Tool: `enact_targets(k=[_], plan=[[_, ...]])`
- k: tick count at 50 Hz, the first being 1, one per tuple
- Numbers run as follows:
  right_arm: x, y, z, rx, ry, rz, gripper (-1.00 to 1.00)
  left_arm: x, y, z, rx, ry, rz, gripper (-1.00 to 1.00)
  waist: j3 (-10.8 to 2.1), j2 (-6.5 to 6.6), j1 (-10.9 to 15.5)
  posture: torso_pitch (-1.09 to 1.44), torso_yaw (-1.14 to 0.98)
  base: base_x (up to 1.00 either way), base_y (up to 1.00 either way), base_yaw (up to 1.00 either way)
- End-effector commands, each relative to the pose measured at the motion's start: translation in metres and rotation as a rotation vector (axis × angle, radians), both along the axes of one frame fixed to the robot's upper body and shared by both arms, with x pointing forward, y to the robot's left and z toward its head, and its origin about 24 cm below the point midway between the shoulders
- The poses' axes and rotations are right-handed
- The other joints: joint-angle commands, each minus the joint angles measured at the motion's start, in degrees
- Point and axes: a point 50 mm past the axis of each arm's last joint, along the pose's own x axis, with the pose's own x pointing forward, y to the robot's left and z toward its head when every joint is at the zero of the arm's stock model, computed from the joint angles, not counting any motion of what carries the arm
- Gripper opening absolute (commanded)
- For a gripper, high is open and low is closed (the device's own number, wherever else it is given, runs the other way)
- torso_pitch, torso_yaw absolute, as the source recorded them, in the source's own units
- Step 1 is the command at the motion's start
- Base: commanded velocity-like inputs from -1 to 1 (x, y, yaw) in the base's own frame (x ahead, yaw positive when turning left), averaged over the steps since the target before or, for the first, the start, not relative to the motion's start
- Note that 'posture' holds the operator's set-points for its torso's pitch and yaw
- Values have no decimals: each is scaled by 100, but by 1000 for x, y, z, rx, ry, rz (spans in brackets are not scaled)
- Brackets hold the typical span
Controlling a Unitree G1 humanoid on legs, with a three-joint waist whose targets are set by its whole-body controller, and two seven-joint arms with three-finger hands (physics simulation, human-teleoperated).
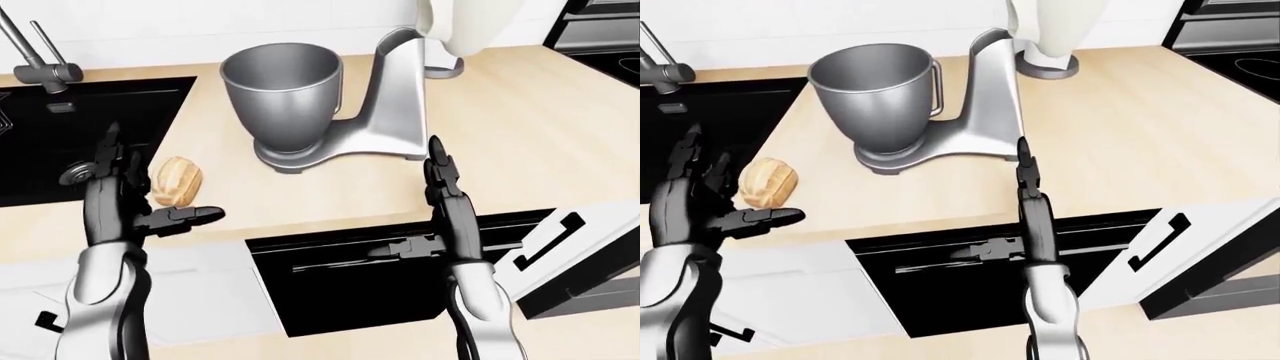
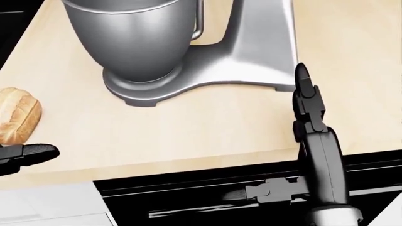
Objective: Place the bread in the stand mixer bowl.
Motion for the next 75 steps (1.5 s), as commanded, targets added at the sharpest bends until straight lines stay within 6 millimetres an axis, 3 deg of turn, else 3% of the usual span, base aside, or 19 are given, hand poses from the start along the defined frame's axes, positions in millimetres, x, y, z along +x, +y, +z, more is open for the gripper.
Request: enact_targets(k=[1, 24, 38, 39, 41, 42, 58, 75], plan=[[-1, 2, 11, 3, -57, 15, 100, -2, 1, 16, 42, -79, 6, 100, -88, 28, 8, 0, 0, 0, 0, 0], [1, 4, 10, 7, -57, 25, 100, 20, 14, 4, 82, 13, 11, 100, -95, 45, 5, 0, 0, 0, 0, 0], [0, 5, 10, 8, -64, 30, 100, 34, 16, -15, 75, 87, -9, 100, -115, 57, 8, 0, 0, 0, 0, 0], [0, 5, 10, 9, -65, 31, 100, 34, 17, -17, 70, 93, -8, 83, -119, 61, 8, 0, 0, 0, 0, 0], [0, 5, 10, 9, -66, 32, 100, 34, 17, -20, 67, 99, -8, -87, -121, 66, 8, 0, 0, 0, 0, 0], [0, 5, 10, 10, -66, 32, 100, 34, 17, -21, 66, 102, -6, -100, -123, 70, 8, 0, 0, 0, 0, 0], [0, 5, 11, 11, -69, 34, 100, 31, 17, -15, 53, 89, -18, -100, -150, 107, -22, 0, 0, 0, 0, 0], [-2, 4, 12, 10, -75, 30, 100, 19, 25, 45, 60, -33, 4, -100, -81, 71, -25, 0, 0, 0, 0, 0]])
